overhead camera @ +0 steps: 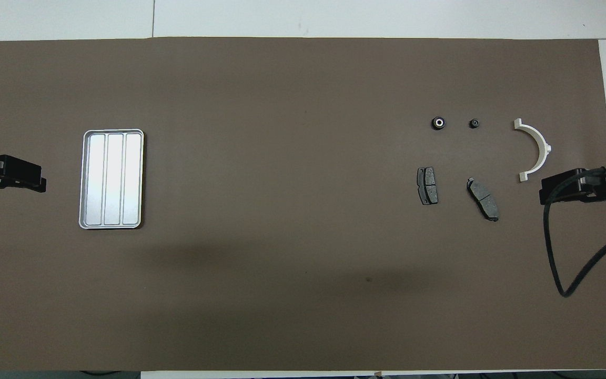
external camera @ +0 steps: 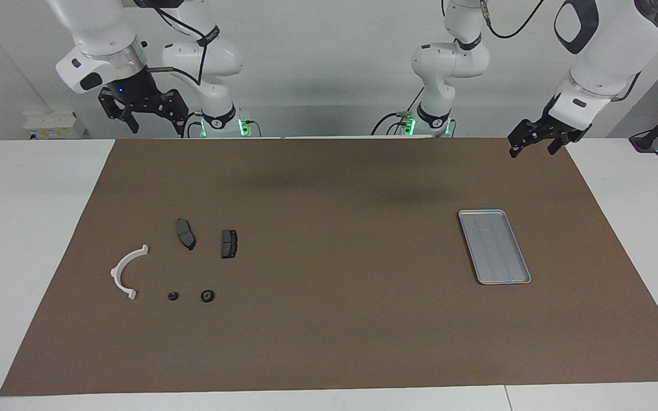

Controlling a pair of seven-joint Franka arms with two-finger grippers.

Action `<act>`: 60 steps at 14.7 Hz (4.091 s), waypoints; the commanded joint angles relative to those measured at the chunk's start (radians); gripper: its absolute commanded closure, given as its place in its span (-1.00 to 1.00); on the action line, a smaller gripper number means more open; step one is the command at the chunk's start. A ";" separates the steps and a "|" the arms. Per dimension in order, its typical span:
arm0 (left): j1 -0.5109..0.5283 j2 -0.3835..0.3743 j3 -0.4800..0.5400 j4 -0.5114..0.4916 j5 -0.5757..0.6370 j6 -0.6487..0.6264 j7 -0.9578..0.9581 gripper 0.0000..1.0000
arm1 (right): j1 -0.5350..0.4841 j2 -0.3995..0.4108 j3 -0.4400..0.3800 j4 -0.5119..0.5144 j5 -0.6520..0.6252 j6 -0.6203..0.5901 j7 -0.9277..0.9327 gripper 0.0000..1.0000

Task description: Pick bearing gear from pile to tray

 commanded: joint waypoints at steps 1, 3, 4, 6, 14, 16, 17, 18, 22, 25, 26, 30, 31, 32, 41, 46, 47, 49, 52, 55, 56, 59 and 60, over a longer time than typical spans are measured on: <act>0.001 -0.031 -0.002 -0.032 -0.012 0.004 -0.009 -1.00 | -0.022 -0.015 0.007 -0.014 0.015 0.016 0.012 -1.00; 0.001 -0.031 -0.002 -0.032 -0.012 0.004 -0.009 -1.00 | -0.024 -0.015 0.007 -0.014 0.015 0.016 0.007 -1.00; 0.001 -0.033 -0.002 -0.033 -0.012 0.004 -0.009 -1.00 | -0.024 -0.015 0.007 -0.014 0.017 0.016 0.009 -1.00; 0.001 -0.031 -0.002 -0.032 -0.012 0.004 -0.009 -1.00 | -0.022 -0.015 0.007 -0.012 0.017 0.016 0.009 -1.00; 0.001 -0.031 -0.002 -0.033 -0.012 0.004 -0.009 -1.00 | -0.027 -0.021 -0.012 -0.011 0.020 0.016 0.009 -1.00; 0.001 -0.033 -0.002 -0.032 -0.012 0.004 -0.009 -1.00 | -0.027 -0.023 -0.019 -0.011 0.022 0.014 0.000 -1.00; 0.001 -0.031 -0.002 -0.032 -0.012 0.004 -0.009 -1.00 | -0.027 -0.023 -0.024 -0.011 0.023 0.014 -0.003 -1.00; 0.001 -0.031 -0.002 -0.032 -0.012 0.004 -0.009 -1.00 | -0.027 -0.023 -0.024 -0.011 0.023 0.016 -0.008 -1.00; 0.001 -0.031 -0.002 -0.033 -0.012 0.004 -0.009 -1.00 | -0.024 -0.021 -0.024 -0.038 0.023 0.089 -0.006 -1.00; 0.001 -0.031 -0.002 -0.033 -0.010 0.004 -0.009 -1.00 | -0.024 -0.004 -0.026 -0.118 0.019 0.200 -0.008 -1.00; 0.001 -0.031 -0.002 -0.033 -0.012 0.004 -0.009 -1.00 | -0.022 0.017 -0.026 -0.141 0.019 0.247 -0.006 -1.00; 0.001 -0.031 -0.002 -0.033 -0.012 0.004 -0.009 -1.00 | -0.008 0.182 -0.024 -0.155 0.017 0.431 0.006 -1.00; 0.001 -0.031 -0.002 -0.033 -0.012 0.004 -0.009 -1.00 | -0.004 0.237 -0.024 -0.153 0.014 0.494 0.009 -1.00; 0.001 -0.031 -0.002 -0.032 -0.010 0.004 -0.009 -1.00 | 0.002 0.287 -0.024 -0.150 0.014 0.548 0.010 -1.00; 0.001 -0.031 -0.002 -0.033 -0.010 0.004 -0.009 -1.00 | 0.059 0.667 -0.023 0.053 0.003 0.760 0.234 -1.00; 0.001 -0.031 -0.002 -0.033 -0.012 0.004 -0.009 -1.00 | 0.081 0.779 -0.023 0.141 -0.027 0.765 0.385 -0.98; 0.001 -0.031 -0.002 -0.033 -0.012 0.004 -0.009 -1.00 | 0.081 0.784 -0.023 0.144 -0.028 0.766 0.389 -0.97; 0.001 -0.031 -0.002 -0.033 -0.012 0.004 -0.009 -1.00 | 0.079 0.783 -0.023 0.144 -0.023 0.766 0.389 -0.96; 0.001 -0.031 -0.002 -0.033 -0.012 0.004 -0.009 -1.00 | 0.079 0.783 -0.023 0.144 -0.023 0.766 0.389 -0.93; 0.001 -0.031 -0.002 -0.033 -0.010 0.004 -0.009 -1.00 | 0.076 0.783 -0.021 0.144 -0.021 0.769 0.389 -0.76; 0.001 -0.031 -0.002 -0.033 -0.012 0.004 -0.009 -1.00 | 0.074 0.783 -0.021 0.143 -0.014 0.787 0.389 -0.66; 0.001 -0.031 -0.002 -0.033 -0.012 0.004 -0.009 -1.00 | 0.064 0.781 -0.021 0.123 -0.017 0.831 0.389 -0.25; 0.000 -0.033 -0.003 -0.033 -0.012 0.004 -0.009 -1.00 | 0.064 0.781 -0.021 0.123 -0.017 0.831 0.389 -0.11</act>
